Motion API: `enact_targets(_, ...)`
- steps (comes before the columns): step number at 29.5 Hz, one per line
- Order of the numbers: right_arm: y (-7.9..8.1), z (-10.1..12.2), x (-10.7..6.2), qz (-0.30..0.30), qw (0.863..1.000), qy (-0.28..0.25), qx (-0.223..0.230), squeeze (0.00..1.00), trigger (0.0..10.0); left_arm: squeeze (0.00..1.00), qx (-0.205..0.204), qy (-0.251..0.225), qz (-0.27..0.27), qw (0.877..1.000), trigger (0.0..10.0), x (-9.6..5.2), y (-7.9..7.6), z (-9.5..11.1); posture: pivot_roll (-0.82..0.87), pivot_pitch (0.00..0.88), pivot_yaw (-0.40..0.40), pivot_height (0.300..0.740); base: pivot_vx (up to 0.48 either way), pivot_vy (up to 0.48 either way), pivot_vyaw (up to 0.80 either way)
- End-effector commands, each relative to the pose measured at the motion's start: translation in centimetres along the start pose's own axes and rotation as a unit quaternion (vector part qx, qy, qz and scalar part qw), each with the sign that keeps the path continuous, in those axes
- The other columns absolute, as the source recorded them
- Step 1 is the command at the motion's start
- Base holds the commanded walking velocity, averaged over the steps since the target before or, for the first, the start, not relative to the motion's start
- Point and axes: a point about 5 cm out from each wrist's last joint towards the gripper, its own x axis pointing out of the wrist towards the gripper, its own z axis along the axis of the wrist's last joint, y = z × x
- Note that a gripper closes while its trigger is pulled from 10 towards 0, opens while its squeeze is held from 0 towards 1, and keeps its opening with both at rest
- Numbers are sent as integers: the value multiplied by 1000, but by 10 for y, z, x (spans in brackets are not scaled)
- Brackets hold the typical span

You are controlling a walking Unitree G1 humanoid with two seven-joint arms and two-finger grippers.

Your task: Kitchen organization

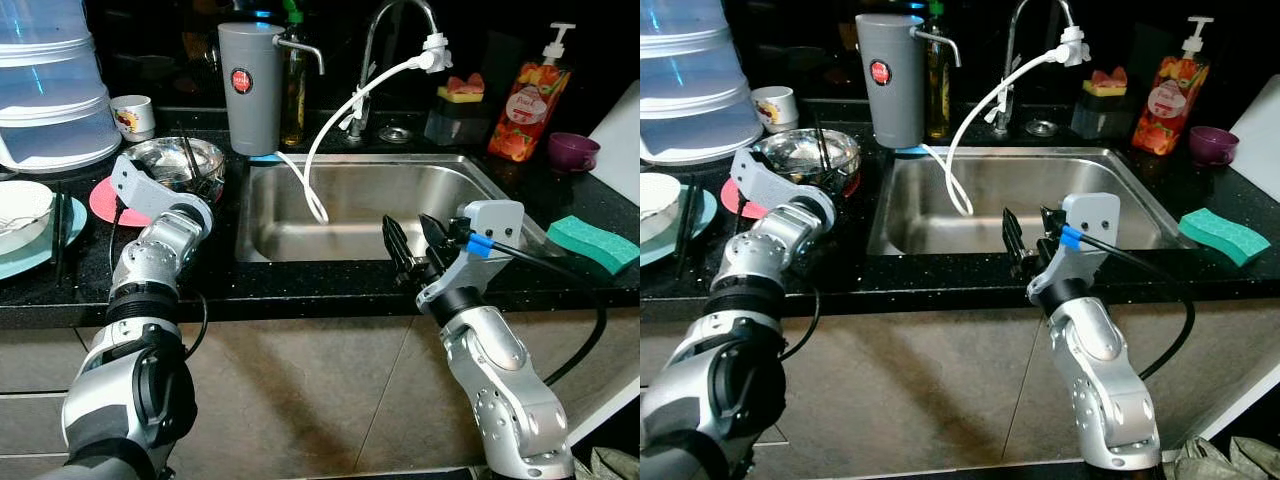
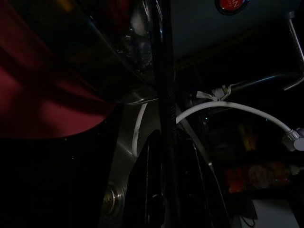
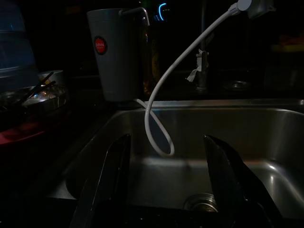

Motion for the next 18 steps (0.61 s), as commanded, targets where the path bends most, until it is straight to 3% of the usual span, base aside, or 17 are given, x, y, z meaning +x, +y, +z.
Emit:
enact_targets(1,1,0,1,1,1000,-3,0,0,10000,0,20,-5,-7,1000,0,1,-4,2,-18,134,-43,740,0,0,0)
enact_targets(9,2,0,0,0,1000,-2,1,0,10000,0,74,-22,-10,997,0,0,-6,3,-1,139,-39,740,0,0,0)
enact_targets(13,2,0,1,0,1000,-2,2,0,10000,0,174,-73,-42,981,0,-4,-23,7,5,141,-42,740,0,0,0)
enact_targets(14,2,0,1,0,1000,-2,2,0,10000,0,174,-73,-42,981,0,-4,-23,7,5,141,-42,740,0,0,0)
enact_targets(15,2,-1,1,0,1000,-2,2,0,10000,0,192,-80,-51,977,1451,-5,-27,7,5,141,-42,740,0,0,0)
enact_targets(16,2,-1,1,0,1000,-2,2,0,10000,0,208,-85,-60,973,10000,-6,-30,7,13,146,-44,740,0,0,0)
enact_targets(18,2,0,1,0,1000,-2,3,0,10000,0,236,-93,-78,964,10000,-9,-37,6,16,147,-48,740,0,0,0)
